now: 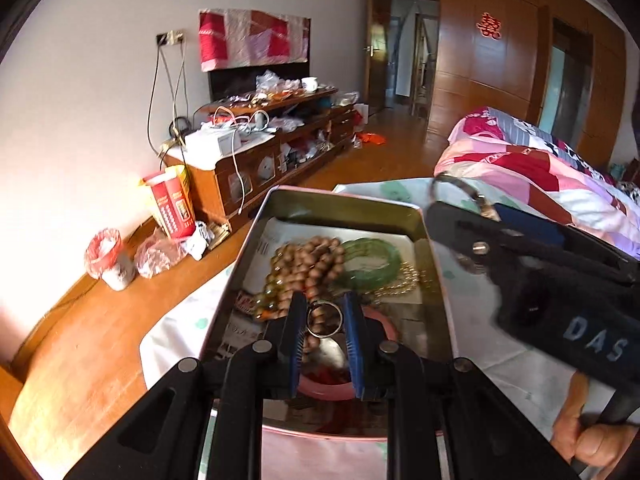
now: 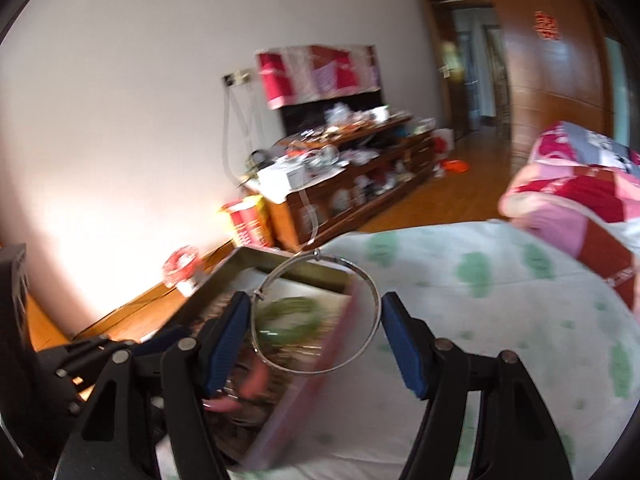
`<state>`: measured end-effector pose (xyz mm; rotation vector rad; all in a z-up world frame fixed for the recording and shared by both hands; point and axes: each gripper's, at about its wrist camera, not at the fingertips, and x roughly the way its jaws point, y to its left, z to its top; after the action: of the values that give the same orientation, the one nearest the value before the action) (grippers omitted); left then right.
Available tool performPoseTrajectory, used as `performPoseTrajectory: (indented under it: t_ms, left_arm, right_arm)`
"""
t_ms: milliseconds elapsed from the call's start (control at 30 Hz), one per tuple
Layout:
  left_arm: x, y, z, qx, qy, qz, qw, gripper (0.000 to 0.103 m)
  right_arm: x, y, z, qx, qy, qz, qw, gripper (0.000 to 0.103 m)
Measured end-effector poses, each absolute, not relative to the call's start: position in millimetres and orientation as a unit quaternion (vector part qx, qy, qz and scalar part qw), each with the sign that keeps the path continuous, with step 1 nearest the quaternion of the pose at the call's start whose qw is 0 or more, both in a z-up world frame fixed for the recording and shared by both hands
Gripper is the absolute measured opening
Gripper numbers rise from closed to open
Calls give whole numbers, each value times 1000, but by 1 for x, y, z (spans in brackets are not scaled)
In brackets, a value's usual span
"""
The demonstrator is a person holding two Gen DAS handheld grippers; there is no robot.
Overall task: Organize jewelry
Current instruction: 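Carry the ring with the left gripper into the tin while the right gripper drops the bangle in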
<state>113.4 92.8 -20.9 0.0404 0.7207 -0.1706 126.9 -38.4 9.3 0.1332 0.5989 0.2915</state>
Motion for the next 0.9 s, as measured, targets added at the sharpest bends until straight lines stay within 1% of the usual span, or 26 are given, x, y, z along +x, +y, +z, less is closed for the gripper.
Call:
performPoseTrajectory:
  t_ms: [167, 367, 400, 433, 467, 500, 533, 600, 667, 733, 800, 900]
  left_arm:
    - [118, 99, -33, 9, 357, -78, 931, 19]
    - [115, 96, -35, 22, 350, -60, 934, 20]
    - [115, 97, -36, 17, 352, -59, 934, 27]
    - [116, 97, -35, 9, 355, -62, 933, 32]
    - [114, 99, -32, -2, 359, -66, 931, 46]
    - [111, 100, -29, -9, 357, -68, 932, 58]
    - [107, 101, -23, -11, 348, -68, 935, 62]
    - [93, 100, -7, -3, 317, -61, 946, 75]
    - [80, 98, 6, 11, 291, -50, 955, 81]
    - [65, 96, 18, 29, 266, -35, 963, 81]
    - [52, 94, 29, 38, 248, -22, 968, 82]
    - [38, 96, 41, 34, 240, -12, 970, 82]
  right_arm:
    - [142, -20, -8, 47, 321, 154, 933, 70]
    - [146, -20, -27, 59, 352, 158, 920, 71]
    - [146, -20, -29, 66, 355, 162, 918, 73]
    - [145, -21, -28, 73, 354, 163, 918, 78]
    - [144, -23, -27, 84, 354, 169, 916, 82]
    - [142, -27, -24, 100, 354, 175, 913, 83]
    - [139, -31, -19, 119, 351, 179, 911, 84]
    - [128, -42, -4, 150, 333, 183, 913, 86]
    - [114, -51, 13, 168, 307, 167, 922, 98]
    - [95, -59, 29, 191, 274, 152, 930, 103]
    - [79, -64, 40, 203, 255, 139, 935, 103]
    - [57, -60, 55, 178, 225, 105, 952, 103]
